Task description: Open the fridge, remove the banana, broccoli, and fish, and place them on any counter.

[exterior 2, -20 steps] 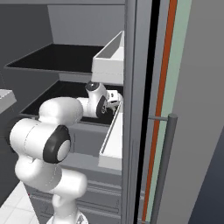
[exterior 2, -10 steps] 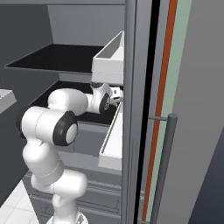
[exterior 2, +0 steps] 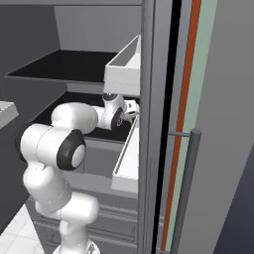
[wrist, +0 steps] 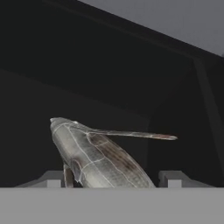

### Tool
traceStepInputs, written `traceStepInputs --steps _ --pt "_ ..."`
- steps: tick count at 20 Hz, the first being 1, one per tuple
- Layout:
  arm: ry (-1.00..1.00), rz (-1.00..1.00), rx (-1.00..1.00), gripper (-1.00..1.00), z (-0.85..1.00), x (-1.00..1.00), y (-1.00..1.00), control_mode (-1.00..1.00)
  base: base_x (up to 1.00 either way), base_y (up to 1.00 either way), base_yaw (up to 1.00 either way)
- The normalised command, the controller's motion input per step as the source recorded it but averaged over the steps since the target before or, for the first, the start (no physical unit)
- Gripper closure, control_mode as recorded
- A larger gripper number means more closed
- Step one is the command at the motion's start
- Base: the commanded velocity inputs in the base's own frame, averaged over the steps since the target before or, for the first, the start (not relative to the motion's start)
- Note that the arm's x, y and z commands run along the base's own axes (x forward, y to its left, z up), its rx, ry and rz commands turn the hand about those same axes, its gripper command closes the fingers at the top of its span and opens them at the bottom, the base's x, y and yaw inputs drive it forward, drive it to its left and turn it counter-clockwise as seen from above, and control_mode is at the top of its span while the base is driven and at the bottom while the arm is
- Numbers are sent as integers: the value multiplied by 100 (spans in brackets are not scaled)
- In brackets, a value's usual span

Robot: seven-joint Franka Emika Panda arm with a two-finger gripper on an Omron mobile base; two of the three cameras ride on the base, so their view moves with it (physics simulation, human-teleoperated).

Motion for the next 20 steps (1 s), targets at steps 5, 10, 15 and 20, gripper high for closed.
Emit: traceStepInputs --steps 5,10,15,20 --pt "-5 0 1 100 -12 -100 23 -100 0 0 0" --pt "-3 0 2 100 12 -100 24 -100 0 0 0" --pt "2 0 8 100 82 -100 28 -100 0 0 0" --pt "17 0 20 100 88 -100 27 -100 0 0 0"
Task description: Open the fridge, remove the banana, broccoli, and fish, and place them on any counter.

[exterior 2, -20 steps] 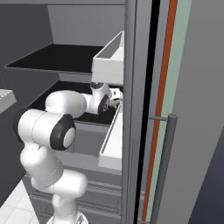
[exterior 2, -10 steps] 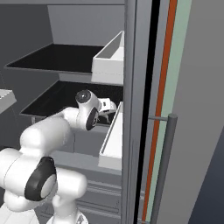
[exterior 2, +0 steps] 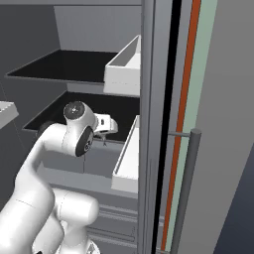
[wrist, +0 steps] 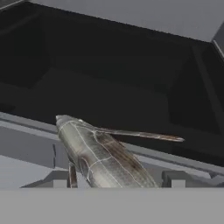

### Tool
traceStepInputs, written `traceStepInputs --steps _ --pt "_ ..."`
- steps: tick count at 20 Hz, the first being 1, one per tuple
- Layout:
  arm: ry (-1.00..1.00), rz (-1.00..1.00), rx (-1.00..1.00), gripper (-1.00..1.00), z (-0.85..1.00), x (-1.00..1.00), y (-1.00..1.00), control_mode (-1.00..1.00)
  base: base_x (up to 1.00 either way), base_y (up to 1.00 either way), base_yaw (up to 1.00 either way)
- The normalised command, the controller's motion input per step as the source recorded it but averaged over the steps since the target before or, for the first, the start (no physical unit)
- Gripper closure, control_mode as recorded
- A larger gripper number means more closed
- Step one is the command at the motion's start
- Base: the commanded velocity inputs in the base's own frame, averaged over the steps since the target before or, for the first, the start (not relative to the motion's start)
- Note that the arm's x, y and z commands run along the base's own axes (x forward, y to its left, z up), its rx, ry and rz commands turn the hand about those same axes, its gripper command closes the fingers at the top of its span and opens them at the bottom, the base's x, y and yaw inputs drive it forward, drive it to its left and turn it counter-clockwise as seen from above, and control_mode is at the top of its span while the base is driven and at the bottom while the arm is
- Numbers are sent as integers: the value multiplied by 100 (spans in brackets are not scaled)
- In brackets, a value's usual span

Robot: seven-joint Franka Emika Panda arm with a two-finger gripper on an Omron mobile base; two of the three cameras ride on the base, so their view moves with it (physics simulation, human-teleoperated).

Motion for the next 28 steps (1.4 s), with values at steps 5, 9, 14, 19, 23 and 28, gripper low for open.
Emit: traceStepInputs --steps 5,9,14,19,23,28 --pt "23 0 21 100 36 -99 21 -100 0 0 0" --pt "19 0 10 100 0 -96 23 -100 0 0 0" --pt "22 0 3 100 0 -74 17 -100 0 0 0" --pt "8 0 1 100 0 -30 3 100 -60 0 0" --pt "0 0 0 100 0 0 0 100 -100 4 0" --pt "0 0 0 100 0 0 0 100 -100 42 12"
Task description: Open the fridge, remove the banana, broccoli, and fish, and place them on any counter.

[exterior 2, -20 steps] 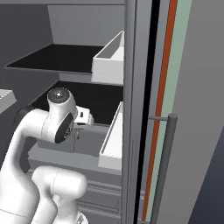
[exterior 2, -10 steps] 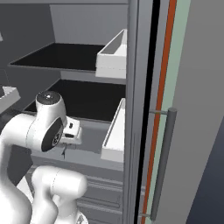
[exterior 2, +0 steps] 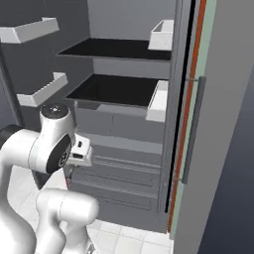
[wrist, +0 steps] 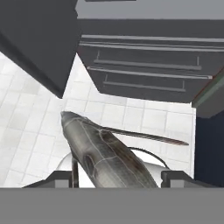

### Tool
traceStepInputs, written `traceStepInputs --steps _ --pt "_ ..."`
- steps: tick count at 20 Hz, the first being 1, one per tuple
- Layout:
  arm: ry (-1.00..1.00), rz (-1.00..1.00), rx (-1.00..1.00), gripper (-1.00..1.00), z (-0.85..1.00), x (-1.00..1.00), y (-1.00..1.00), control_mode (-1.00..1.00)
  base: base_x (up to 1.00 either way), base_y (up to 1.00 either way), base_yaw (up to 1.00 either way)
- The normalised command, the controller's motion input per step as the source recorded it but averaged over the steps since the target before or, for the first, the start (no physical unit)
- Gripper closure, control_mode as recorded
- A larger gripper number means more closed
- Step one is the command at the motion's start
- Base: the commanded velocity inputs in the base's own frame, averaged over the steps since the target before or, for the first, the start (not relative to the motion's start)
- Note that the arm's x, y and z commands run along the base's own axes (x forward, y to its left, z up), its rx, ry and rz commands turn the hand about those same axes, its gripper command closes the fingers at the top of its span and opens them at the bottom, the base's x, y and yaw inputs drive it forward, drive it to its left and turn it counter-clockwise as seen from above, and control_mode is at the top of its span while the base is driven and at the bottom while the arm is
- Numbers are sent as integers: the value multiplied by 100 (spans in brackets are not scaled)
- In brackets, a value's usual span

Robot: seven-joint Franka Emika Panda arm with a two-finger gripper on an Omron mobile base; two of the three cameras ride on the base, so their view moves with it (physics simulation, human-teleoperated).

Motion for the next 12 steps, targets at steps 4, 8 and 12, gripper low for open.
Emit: traceStepInputs --steps 4,8,12 --pt "0 0 0 100 0 0 0 100 -97 71 48" --pt "0 0 0 100 0 0 0 100 -63 60 65" --pt "0 0 0 100 0 0 0 100 -29 54 76"
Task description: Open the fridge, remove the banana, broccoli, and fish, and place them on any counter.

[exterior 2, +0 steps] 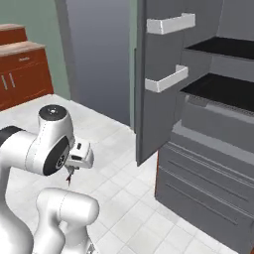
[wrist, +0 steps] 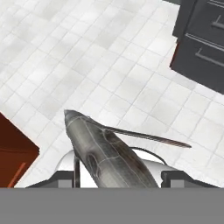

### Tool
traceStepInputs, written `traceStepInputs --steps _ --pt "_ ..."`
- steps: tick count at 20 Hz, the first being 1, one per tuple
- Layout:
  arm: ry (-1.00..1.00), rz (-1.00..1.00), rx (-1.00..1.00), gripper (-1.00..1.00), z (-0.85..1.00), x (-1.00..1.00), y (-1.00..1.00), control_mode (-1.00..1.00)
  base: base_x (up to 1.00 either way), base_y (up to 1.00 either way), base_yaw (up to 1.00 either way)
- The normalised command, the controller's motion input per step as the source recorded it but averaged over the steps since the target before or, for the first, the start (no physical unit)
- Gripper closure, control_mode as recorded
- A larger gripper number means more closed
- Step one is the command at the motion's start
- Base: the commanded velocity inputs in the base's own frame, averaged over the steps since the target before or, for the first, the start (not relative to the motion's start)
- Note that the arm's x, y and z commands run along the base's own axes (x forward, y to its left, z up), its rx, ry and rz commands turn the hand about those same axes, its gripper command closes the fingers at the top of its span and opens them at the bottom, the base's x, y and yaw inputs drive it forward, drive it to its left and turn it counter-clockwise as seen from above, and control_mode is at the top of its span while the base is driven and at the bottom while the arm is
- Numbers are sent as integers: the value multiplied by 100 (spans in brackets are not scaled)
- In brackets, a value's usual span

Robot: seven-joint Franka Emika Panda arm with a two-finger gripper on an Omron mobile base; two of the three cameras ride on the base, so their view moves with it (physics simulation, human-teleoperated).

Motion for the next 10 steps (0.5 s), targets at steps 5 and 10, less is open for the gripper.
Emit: traceStepInputs --steps 5,10 --pt "0 0 0 100 0 0 0 100 -20 51 80" --pt "0 0 0 100 0 0 0 100 -21 49 78"
